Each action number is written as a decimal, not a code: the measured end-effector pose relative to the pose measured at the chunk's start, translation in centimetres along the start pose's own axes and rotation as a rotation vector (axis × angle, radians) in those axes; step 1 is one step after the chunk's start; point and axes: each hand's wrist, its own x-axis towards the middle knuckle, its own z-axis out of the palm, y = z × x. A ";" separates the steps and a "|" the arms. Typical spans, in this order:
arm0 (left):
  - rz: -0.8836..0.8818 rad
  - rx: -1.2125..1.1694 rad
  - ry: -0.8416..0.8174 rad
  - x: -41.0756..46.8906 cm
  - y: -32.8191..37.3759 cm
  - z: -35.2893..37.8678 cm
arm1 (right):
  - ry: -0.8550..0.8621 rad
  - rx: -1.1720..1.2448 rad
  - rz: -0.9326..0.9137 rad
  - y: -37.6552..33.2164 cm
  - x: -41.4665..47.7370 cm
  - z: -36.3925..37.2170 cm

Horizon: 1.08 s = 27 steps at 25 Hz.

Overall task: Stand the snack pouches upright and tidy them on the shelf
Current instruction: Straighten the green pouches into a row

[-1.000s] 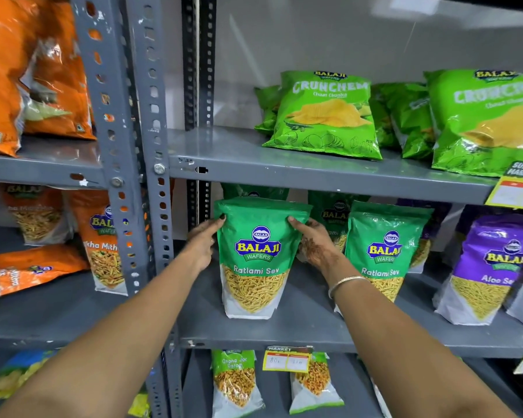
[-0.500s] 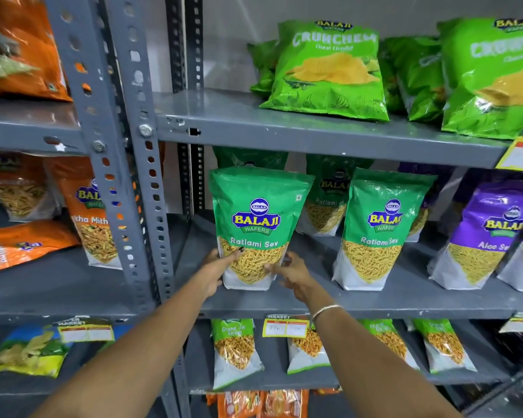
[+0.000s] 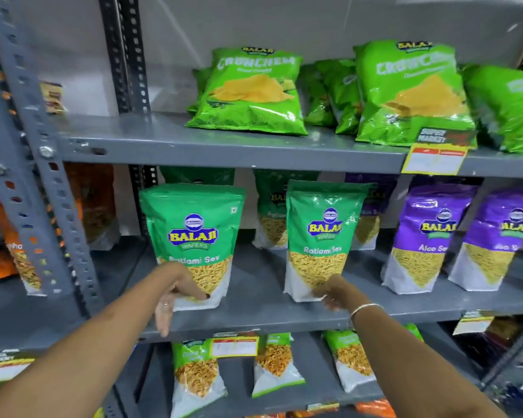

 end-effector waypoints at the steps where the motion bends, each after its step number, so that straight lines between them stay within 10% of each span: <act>1: -0.036 0.167 0.047 -0.4 1.1 0.4 | -0.026 -0.038 0.011 0.9 0.4 -1.8; 5: -0.115 0.291 -0.076 -1.0 5.5 4.2 | -0.113 -0.042 -0.006 2.6 3.0 -6.2; 10: 0.306 -0.422 0.278 3.2 12.7 9.7 | -0.071 0.019 -0.440 2.8 5.9 -5.3; 20: 0.429 -0.598 0.601 5.4 15.2 11.7 | -0.125 0.158 -0.440 3.5 7.5 -1.8; 27: 0.542 -0.916 0.460 3.8 15.0 9.7 | -0.371 0.473 -0.435 -1.7 1.9 -5.3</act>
